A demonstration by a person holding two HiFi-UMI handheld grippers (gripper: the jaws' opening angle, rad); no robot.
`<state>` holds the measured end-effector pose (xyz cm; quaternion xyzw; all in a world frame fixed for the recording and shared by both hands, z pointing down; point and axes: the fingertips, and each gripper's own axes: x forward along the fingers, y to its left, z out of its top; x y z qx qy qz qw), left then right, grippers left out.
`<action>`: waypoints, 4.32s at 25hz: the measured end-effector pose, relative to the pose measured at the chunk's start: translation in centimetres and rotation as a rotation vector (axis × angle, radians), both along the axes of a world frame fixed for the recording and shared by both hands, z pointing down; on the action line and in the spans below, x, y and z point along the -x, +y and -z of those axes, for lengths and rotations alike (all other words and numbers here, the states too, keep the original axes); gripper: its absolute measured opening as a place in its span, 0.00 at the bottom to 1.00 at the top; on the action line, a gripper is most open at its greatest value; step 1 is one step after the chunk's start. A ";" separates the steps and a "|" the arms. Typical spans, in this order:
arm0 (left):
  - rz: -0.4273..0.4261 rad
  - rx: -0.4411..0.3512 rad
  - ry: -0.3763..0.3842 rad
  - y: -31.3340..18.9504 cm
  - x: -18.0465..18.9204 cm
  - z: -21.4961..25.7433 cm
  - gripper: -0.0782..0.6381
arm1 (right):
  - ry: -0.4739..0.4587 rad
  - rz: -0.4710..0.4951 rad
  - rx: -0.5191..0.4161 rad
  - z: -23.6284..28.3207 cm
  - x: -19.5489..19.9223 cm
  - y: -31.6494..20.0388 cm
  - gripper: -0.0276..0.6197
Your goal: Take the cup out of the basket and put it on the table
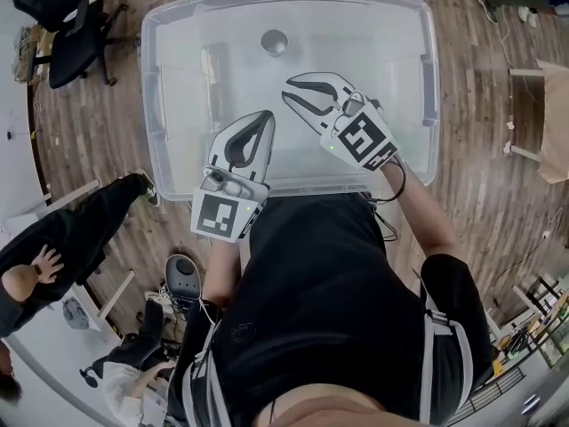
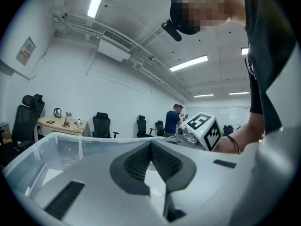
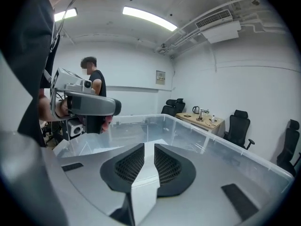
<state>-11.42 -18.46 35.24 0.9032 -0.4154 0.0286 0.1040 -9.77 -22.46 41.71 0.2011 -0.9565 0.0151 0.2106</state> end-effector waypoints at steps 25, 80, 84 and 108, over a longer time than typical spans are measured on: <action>0.038 0.043 -0.001 0.3 4.0 -0.8 0.13 | 0.370 0.053 0.031 -15.2 3.8 -8.3 0.20; 0.047 0.044 0.005 1.4 4.3 -1.0 0.13 | 0.428 0.045 0.023 -16.5 3.6 -9.3 0.08; 0.042 0.018 0.010 1.2 4.0 -0.4 0.13 | 0.373 0.024 0.012 -13.6 3.1 -8.4 0.08; -0.061 -0.021 -0.010 3.1 -2.3 0.6 0.13 | -0.083 -0.148 -0.100 4.8 -4.1 2.4 0.08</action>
